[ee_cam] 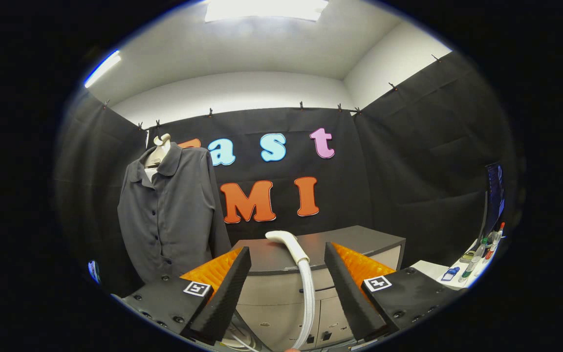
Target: Iron the clothes twice with a garment steamer, once on the left side and once on the right side.
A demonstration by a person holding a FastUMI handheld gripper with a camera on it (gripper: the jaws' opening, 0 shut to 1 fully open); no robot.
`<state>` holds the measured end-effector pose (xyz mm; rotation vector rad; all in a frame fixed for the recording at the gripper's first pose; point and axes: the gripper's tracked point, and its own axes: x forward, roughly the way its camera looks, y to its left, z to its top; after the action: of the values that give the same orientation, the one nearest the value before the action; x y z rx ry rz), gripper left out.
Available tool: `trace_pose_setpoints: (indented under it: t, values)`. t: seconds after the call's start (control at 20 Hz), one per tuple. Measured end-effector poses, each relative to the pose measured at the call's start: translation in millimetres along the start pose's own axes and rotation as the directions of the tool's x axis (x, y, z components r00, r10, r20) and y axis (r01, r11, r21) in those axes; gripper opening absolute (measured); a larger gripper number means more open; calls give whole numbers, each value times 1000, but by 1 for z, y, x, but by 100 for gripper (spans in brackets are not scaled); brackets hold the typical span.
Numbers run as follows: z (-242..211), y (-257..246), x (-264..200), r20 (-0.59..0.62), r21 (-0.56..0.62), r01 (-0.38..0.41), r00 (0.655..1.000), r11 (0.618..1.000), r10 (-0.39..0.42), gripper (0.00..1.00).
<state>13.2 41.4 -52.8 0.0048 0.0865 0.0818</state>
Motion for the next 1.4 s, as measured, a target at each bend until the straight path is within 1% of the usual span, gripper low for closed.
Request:
trace_pose_setpoints:
  t: [0.75,0.9,1.05,1.2,1.3,1.4]
  values:
    - [0,0,-8,-2,3,-1,1000,1000,1,98]
    - [6,-2,2,0,-9,6,1000,1000,-6,98]
    - [15,1,37,-35,-43,-10,999,999,8,98]
    - [12,0,105,-135,-72,-68,989,995,58,98]
    - [-5,-3,157,-230,-68,-112,969,991,94,98]
    - [-31,-3,204,-341,-33,-153,931,988,133,98]
